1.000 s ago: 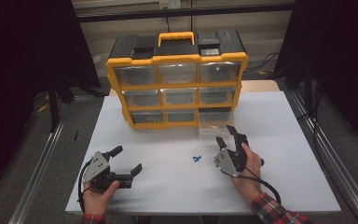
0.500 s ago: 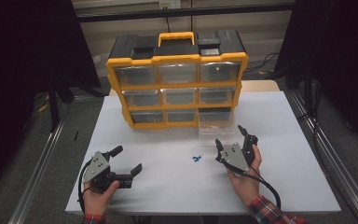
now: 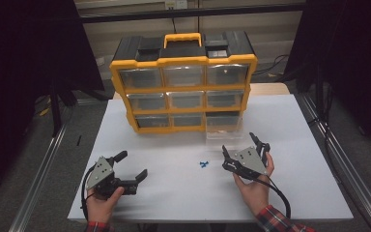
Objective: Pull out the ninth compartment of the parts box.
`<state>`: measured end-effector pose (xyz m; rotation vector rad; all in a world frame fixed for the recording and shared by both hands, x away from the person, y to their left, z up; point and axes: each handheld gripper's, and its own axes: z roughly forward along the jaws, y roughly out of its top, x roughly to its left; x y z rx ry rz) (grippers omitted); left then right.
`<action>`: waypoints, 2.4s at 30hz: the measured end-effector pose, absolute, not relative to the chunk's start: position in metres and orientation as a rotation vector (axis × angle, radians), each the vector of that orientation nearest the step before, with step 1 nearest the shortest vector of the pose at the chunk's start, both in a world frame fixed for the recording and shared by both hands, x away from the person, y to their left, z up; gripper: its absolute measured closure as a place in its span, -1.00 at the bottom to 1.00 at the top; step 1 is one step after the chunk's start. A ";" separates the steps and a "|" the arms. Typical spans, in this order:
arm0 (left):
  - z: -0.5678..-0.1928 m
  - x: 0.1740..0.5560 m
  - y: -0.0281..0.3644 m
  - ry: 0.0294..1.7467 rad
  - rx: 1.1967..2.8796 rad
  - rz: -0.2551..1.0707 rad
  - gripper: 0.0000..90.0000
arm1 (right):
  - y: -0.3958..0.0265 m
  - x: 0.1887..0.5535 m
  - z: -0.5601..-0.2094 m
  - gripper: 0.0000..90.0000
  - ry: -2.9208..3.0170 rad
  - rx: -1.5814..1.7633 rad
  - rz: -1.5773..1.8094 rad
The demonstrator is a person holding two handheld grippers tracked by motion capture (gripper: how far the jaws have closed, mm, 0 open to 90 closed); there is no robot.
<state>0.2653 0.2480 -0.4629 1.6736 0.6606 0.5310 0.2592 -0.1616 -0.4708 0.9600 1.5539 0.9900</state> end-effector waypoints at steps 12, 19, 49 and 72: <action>-0.462 0.266 0.249 0.641 1.690 0.542 -0.96 | -0.163 0.258 -0.470 -0.91 1.594 1.063 1.119; -0.463 0.266 0.247 0.663 1.656 0.528 -0.96 | -0.163 0.256 -0.468 -0.94 1.688 1.056 1.198; -0.463 0.270 0.246 0.645 1.687 0.540 -0.96 | -0.157 0.259 -0.471 -0.76 2.060 0.950 1.295; -0.462 0.270 0.248 0.641 1.696 0.543 -0.96 | -0.144 0.275 -0.471 -0.77 2.129 0.974 1.339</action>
